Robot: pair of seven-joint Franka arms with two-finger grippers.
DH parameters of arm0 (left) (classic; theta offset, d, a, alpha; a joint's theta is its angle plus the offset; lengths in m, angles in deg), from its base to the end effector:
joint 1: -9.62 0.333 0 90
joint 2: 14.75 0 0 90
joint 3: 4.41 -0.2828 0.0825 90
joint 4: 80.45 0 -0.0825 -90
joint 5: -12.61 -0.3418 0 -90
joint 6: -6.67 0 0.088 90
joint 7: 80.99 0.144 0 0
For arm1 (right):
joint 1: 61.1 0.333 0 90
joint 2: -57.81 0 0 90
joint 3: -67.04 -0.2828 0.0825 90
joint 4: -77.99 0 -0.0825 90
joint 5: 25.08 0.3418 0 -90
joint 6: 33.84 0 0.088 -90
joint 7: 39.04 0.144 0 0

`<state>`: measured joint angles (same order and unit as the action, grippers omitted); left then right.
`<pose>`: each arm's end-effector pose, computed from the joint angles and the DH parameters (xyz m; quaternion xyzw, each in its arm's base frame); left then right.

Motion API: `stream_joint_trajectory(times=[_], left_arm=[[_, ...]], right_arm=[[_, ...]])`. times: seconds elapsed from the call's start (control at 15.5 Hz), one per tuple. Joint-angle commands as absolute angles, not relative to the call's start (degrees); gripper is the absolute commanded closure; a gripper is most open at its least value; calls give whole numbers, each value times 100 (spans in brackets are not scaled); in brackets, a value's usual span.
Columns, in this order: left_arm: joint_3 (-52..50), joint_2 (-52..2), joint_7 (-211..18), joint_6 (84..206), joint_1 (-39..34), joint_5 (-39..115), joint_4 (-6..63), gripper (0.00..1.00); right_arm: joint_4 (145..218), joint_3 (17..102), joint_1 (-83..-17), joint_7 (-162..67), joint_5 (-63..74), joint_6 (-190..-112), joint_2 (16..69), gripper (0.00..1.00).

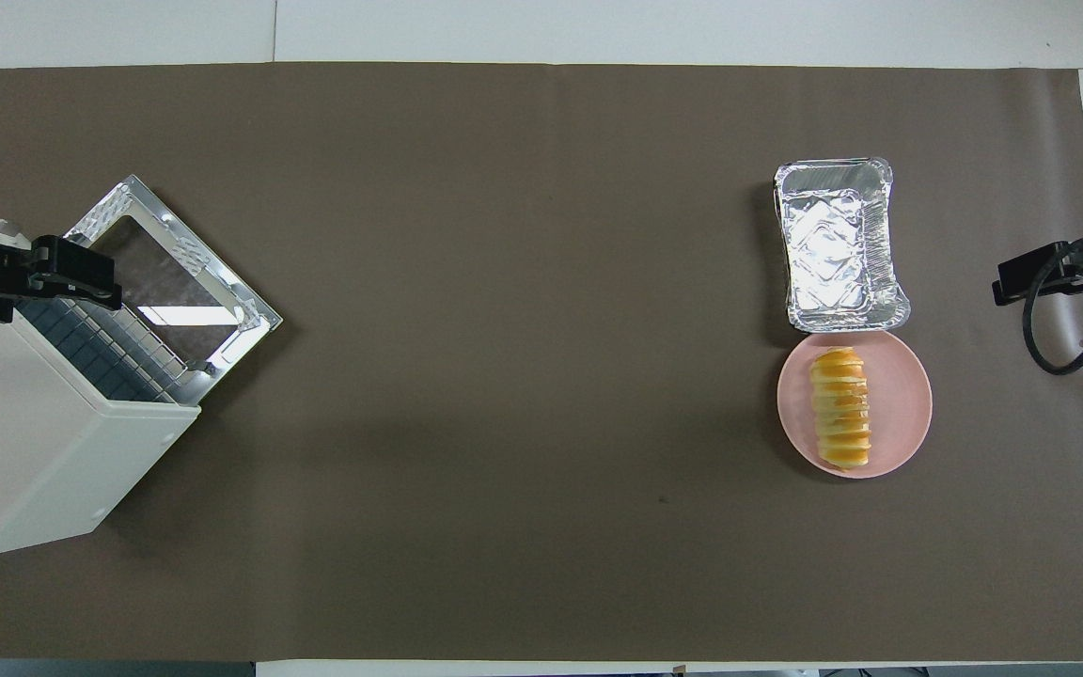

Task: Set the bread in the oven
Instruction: 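Move the right gripper toward the yellow bread on the pink plate, then lower the right gripper and grasp the row of yellow bread slices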

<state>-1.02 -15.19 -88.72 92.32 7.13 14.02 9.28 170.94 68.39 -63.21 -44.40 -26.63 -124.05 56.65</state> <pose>0.5001 -0.0551 0.5462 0.9990 0.0157 -0.0406 0.0078 0.5119 -0.0347 0.5223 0.9992 0.0171 -0.0350 0.0111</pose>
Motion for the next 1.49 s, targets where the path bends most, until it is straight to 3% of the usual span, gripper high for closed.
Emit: stream_joint_trajectory(times=[0.0,0.19,0.45,0.65,0.84,1.23,1.42], left_arm=[[-89,-1405,-8838,9227,751,1384,1025,0],[-89,-1405,-8838,9227,751,1384,1025,0],[-89,-1405,-8838,9218,751,1384,1025,0],[-89,-1405,-8838,9218,751,1384,1025,0],[-89,-1405,-8838,9227,751,1384,1025,0],[-89,-1405,-8838,9218,751,1384,1025,0],[-89,-1405,-8838,9218,751,1384,1025,0]], right_arm=[[17037,6800,-6338,-4317,-2727,-12375,5632,0],[17107,6792,-6286,-4317,-2736,-12358,5675,0],[18010,6739,-6093,-4046,-2648,-12542,6070,0],[19273,6730,-5794,-3842,-2648,-13347,6597,0],[20128,6721,-5776,-3842,-2639,-13991,6660,0],[21166,6712,-5776,-3790,-2517,-15695,6493,0],[21395,6712,-5775,-3676,-2429,-15995,6432,0]])
